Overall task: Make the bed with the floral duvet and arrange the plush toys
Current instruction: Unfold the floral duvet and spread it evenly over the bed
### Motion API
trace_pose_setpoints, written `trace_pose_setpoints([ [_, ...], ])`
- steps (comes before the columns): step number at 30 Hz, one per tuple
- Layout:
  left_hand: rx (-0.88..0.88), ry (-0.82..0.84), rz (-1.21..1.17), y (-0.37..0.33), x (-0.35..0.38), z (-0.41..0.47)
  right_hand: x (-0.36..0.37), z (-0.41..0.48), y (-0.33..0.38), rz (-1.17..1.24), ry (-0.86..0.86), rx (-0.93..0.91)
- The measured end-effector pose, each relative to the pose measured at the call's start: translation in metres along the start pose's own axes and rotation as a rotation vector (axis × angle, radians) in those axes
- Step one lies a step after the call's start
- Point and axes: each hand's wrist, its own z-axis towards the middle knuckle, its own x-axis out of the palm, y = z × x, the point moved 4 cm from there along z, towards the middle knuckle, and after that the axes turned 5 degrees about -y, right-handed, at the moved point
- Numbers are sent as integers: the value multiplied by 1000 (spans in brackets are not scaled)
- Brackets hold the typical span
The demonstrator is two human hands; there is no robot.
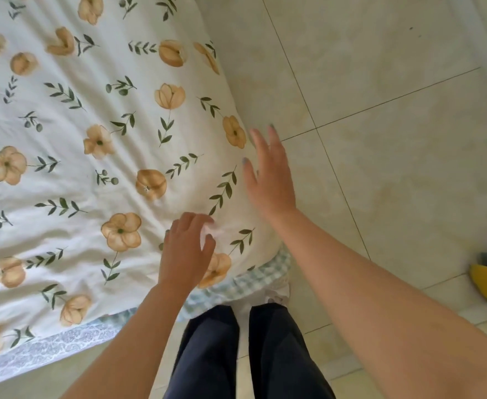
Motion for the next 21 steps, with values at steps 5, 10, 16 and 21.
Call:
trace_pose_setpoints([
  [5,-147,-129,-47,19,1,49,72,-11,-50,-169,530,-66],
  [10,-282,-92,-98,35,0,89,49,-44,-118,-537,1243,791],
  [16,-297,-76,-186,41,-15,122,86,111,-34,22,634,617],
  [21,-285,-127,-219,51,-39,161,107,232,29,83,547,422],
])
